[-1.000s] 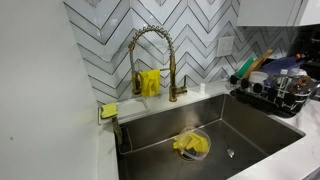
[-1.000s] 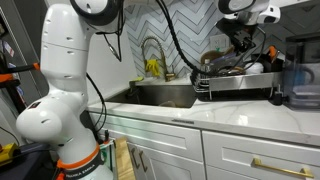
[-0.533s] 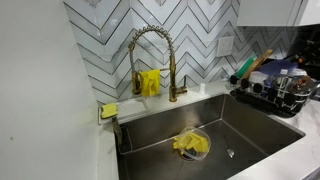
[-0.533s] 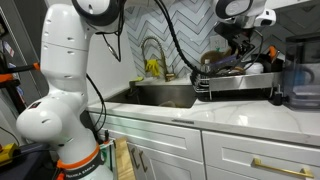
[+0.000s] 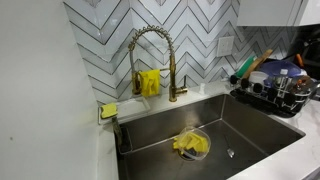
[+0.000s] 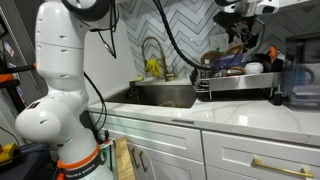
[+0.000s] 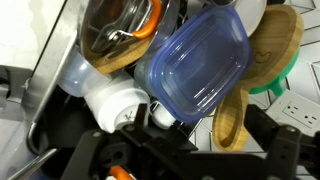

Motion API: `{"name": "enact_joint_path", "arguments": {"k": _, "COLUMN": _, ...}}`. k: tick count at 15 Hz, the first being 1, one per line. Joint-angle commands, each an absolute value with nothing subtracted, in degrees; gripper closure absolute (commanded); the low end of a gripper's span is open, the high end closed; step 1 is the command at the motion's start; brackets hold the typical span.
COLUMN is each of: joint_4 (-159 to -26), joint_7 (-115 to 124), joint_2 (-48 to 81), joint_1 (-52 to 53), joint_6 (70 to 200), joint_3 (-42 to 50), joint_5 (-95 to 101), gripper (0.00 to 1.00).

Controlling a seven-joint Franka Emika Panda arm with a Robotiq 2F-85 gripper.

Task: Put the lid on the lunch box, then put the lunch box on the rack

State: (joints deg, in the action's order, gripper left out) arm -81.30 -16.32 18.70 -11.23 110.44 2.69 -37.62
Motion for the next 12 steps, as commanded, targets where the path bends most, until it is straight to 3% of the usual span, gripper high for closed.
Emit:
{"name": "enact_joint_path", "arguments": {"k": 1, "joint_4": -84.8, "joint_7": -13.6, "joint_2": 12.8, "joint_1": -12.3, "joint_6": 106.6, "joint_3": 4.0, "joint_5": -34.6, "gripper": 0.00}}
{"name": "enact_joint_path", "arguments": {"k": 12, "joint_4": -92.4, "joint_7": -15.1, "joint_2": 0.3, "joint_1": -14.4, "joint_6": 101.2, "joint_3": 10.0, "joint_5": -29.1, "gripper": 0.00}}
